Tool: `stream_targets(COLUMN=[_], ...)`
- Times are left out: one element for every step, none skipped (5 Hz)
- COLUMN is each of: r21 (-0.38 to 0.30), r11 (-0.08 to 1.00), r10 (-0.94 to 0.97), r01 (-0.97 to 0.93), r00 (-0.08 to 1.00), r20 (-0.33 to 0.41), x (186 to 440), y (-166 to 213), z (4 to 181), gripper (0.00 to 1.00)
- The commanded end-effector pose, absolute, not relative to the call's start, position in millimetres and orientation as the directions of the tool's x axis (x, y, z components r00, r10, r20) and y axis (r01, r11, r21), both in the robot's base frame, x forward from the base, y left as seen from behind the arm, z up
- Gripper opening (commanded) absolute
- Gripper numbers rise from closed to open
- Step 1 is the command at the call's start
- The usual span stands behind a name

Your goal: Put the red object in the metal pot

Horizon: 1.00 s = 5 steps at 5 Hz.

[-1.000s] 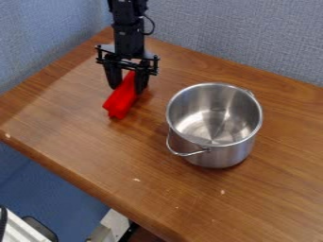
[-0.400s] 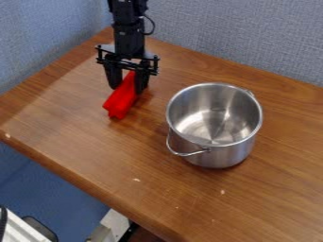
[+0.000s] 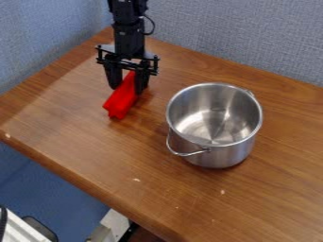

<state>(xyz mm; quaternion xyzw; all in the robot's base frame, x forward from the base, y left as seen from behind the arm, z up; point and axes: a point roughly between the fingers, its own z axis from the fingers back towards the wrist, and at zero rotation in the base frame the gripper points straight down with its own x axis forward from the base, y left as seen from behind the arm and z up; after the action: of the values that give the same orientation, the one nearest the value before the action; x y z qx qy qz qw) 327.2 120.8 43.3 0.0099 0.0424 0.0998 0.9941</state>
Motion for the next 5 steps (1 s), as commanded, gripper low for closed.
stream_targets(r21=[0.044,0.044,0.043,0.043,0.042], r11=[0.981,0.981,0.982,0.982,0.982], r10=[0.187,0.185,0.184,0.183,0.182], r01=[-0.188,-0.187,-0.186,-0.184,-0.183], r00=[0.982,0.982,0.982,0.982,0.982], r20=[0.036,0.038,0.040,0.042,0.044], x=[338.1,338.4,338.6,338.9,339.1], y=[119.9,119.7,119.5,119.3,119.2], z=[83.9,84.8,85.8,86.9,88.0], gripper=[0.00,0.00,0.00,0.00,0.00])
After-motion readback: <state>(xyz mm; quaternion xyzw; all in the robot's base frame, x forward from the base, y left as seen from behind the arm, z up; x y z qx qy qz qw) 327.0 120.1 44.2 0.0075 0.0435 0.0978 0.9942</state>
